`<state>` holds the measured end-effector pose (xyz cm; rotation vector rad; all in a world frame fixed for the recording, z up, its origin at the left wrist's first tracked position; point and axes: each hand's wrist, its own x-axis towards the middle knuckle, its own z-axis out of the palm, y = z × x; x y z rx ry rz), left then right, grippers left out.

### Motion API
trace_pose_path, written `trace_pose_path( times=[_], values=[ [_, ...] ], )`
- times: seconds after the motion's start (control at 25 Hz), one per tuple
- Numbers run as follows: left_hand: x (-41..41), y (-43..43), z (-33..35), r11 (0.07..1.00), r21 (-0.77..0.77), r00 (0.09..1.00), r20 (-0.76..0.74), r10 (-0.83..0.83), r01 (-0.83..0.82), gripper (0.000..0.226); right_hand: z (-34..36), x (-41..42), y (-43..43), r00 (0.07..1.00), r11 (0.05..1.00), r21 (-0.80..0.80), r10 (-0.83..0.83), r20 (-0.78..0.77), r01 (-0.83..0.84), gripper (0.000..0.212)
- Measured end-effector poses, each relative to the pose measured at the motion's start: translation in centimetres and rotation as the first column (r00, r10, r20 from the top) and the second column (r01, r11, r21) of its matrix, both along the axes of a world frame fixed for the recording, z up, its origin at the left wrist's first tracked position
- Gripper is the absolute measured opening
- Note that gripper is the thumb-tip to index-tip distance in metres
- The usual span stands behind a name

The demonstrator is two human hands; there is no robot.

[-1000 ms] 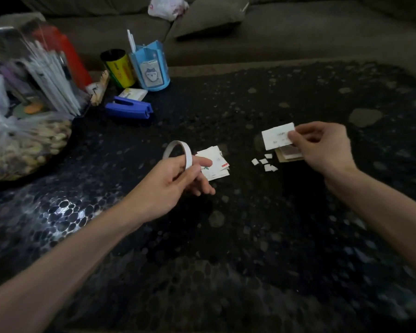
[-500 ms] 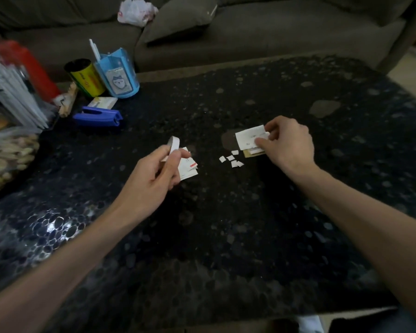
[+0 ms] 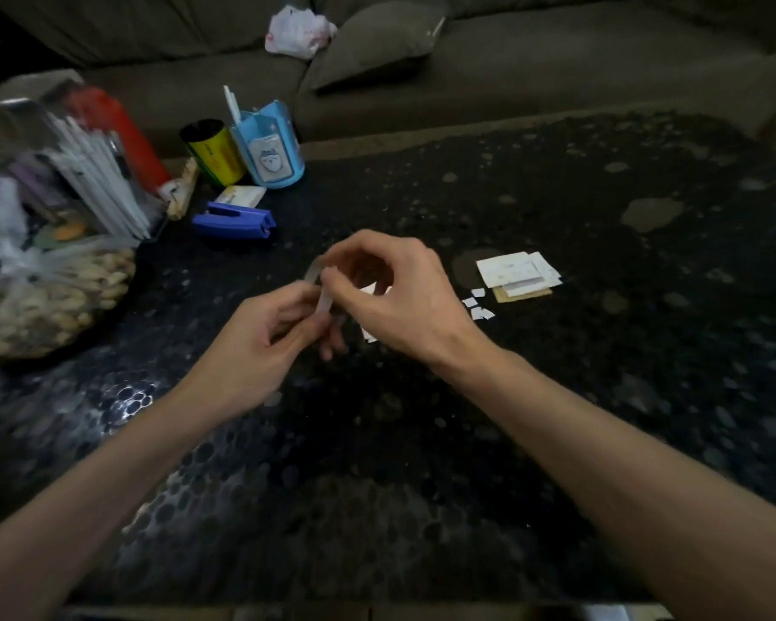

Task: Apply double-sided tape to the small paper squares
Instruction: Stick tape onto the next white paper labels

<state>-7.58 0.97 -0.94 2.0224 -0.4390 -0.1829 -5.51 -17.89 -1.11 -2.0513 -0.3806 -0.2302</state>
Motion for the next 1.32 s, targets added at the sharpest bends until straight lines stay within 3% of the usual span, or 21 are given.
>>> trace_pose_path(
  times=[0.16, 0.24, 0.44, 0.64, 0.8, 0.92, 1.04, 1.16, 1.32],
  values=[
    [0.4, 0.5, 0.1, 0.999, -0.016, 0.996, 0.073, 0.045, -0.044, 0.019, -0.2, -0.8, 1.3, 0.998, 0.998, -0.062, -0.018, 0.062, 0.022, 0.042],
    [0.4, 0.4, 0.1, 0.999, -0.028, 0.996, 0.082, 0.045, -0.043, 0.023, -0.7, -1.1, 0.8, 0.995, 0.998, -0.012, -0.058, 0.086, 0.059, 0.043],
    [-0.6, -0.5, -0.2, 0.996, 0.076, 0.994, 0.096, -0.053, 0.046, 0.023, -2.8, -2.7, -0.3, 0.958, 0.98, -0.013, -0.193, 0.212, 0.2, 0.038],
    [-0.8, -0.2, -0.2, 0.993, 0.116, 0.996, 0.075, -0.048, 0.04, 0.021, -2.2, -2.4, -0.8, 0.99, 0.99, 0.085, -0.123, 0.067, 0.117, 0.028],
    [-0.9, -0.3, -0.2, 0.994, 0.106, 0.99, 0.14, -0.013, -0.002, 0.022, -1.7, -2.4, -1.1, 0.996, 0.991, 0.101, -0.085, -0.003, 0.085, 0.017],
    [-0.7, -0.4, -0.4, 0.995, 0.096, 0.989, 0.149, -0.006, -0.009, 0.024, -1.8, -2.6, -1.3, 0.996, 0.984, 0.154, -0.09, -0.026, 0.093, 0.022],
    [-0.9, -0.8, -0.5, 0.998, 0.053, 0.99, 0.137, -0.029, 0.022, 0.023, -2.0, -3.0, -1.7, 0.992, 0.986, 0.113, -0.123, 0.001, 0.122, 0.03],
    [-1.1, -1.4, -0.9, 0.999, 0.016, 0.988, 0.144, -0.052, 0.05, 0.024, -2.4, -3.6, -1.7, 0.986, 0.989, 0.044, -0.143, 0.085, 0.14, 0.023],
    [-1.2, -1.9, -1.5, 0.998, 0.033, 0.987, 0.147, -0.062, 0.057, 0.027, -2.4, -3.5, -1.8, 0.982, 0.984, 0.06, -0.172, 0.084, 0.167, 0.01]
  ],
)
